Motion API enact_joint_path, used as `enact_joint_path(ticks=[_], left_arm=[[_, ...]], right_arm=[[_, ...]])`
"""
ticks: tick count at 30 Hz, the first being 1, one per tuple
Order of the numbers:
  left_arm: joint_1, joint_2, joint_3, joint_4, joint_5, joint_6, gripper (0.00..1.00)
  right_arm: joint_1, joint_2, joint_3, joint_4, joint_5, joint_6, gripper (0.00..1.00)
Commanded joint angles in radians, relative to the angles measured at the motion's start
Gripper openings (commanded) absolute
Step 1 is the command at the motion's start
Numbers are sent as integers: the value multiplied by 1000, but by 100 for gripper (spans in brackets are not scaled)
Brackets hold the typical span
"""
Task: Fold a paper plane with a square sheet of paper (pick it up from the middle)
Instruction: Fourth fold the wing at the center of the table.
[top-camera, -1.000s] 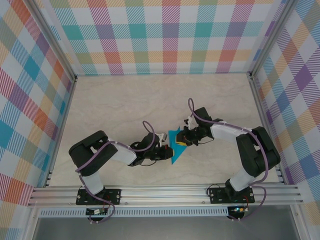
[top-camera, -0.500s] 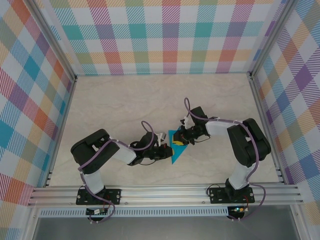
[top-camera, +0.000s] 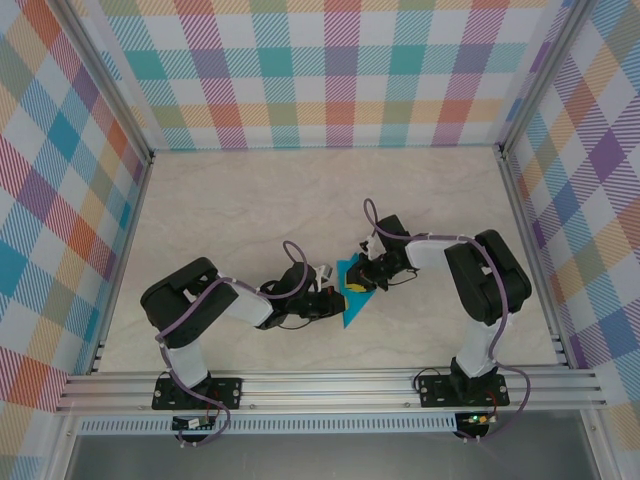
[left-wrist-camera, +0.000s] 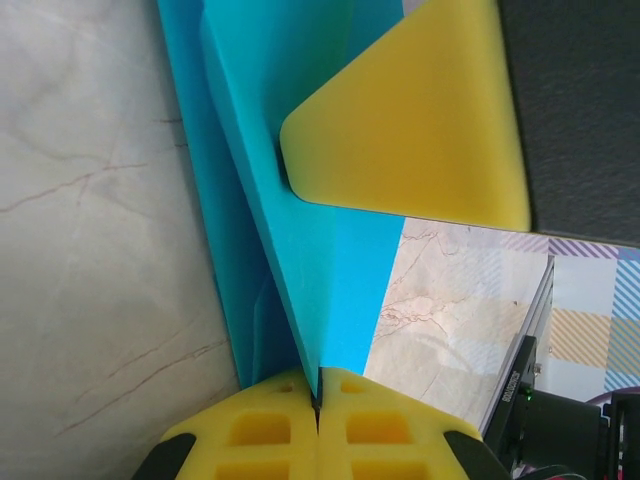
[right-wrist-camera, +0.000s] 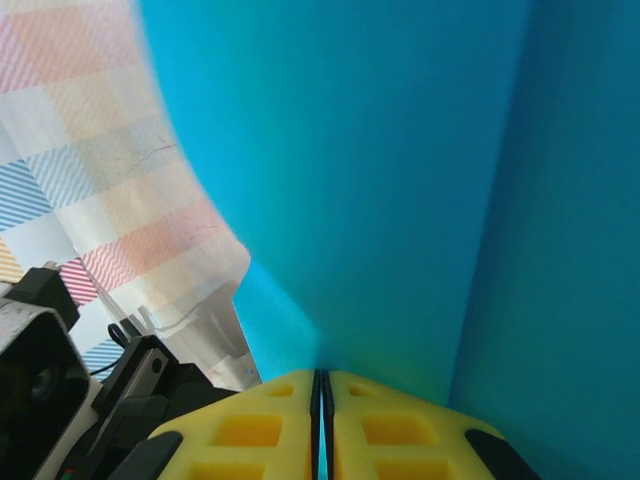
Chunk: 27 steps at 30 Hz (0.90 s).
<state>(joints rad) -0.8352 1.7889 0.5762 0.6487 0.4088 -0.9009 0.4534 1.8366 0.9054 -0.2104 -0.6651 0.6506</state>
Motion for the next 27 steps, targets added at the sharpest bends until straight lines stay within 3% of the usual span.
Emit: enact_joint_path(ticks=[1, 9, 15, 21, 27], left_arm=[[16, -12, -9, -161, -60, 17, 7], [15, -53, -2, -213, -72, 31, 9], [7, -41, 13, -209, -52, 44, 0], [10, -3, 18, -207, -34, 12, 0], [15, 27, 31, -176, 25, 7, 0]], right_arm=[[0, 17, 12, -15, 38, 1, 12], [-1, 22, 4, -17, 59, 12, 11], [-1, 22, -2, -23, 66, 12, 11], [-1, -58, -22, -14, 51, 12, 11], [5, -99, -38, 49, -63, 29, 14]])
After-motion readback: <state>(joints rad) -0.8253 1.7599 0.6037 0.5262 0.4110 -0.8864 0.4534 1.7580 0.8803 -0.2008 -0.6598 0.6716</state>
